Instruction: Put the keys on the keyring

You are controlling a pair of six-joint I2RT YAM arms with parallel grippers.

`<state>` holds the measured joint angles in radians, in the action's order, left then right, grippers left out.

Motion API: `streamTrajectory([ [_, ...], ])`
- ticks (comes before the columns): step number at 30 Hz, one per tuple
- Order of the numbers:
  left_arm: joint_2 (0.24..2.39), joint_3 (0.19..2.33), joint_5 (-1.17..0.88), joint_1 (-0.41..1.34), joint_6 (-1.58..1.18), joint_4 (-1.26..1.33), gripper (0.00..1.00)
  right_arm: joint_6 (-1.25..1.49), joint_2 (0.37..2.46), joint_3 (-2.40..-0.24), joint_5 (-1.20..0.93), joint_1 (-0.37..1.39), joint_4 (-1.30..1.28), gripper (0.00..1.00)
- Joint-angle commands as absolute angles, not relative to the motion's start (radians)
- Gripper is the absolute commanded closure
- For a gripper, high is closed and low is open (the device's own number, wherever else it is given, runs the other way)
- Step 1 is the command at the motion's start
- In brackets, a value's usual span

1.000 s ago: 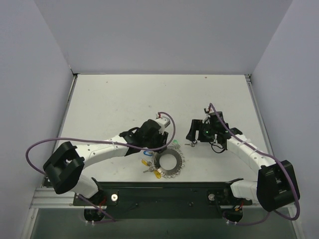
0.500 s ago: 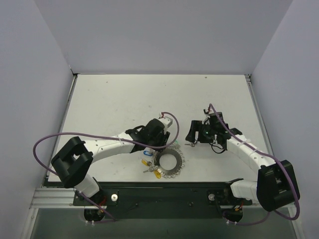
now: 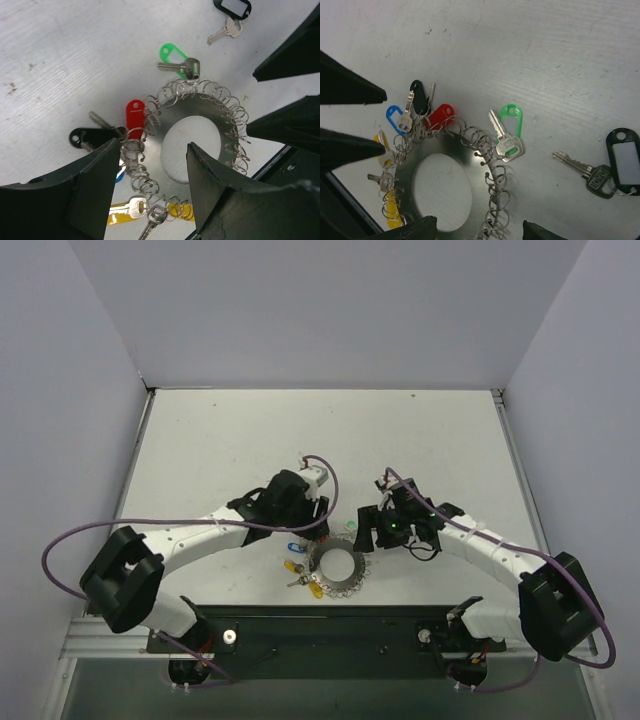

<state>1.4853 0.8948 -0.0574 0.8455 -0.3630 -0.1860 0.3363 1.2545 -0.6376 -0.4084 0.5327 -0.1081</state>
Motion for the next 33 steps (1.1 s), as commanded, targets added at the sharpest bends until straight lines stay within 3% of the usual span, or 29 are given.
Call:
streamTrajectory([
  [1, 1.361, 0.771, -0.268, 0.707, -0.449, -0.014, 0.34, 0.327, 1.238, -0.670, -0.394, 0.581, -0.187, 0.33],
  [6, 1.296, 0.741, -0.259, 0.635, -0.474, -0.064, 0.32, 0.316, 1.223, -0.683, -0.365, 0.614, -0.209, 0.34],
  [16, 1.342, 0.741, -0.295, 0.634, -0.518, -0.192, 0.44, 0.275, 1.295, -0.762, -0.364, 0.709, -0.172, 0.34],
  [33, 1.315, 0.704, -0.314, 0.565, -0.577, -0.176, 0.41, 0.160, 1.451, -0.876, -0.426, 0.864, -0.155, 0.34],
])
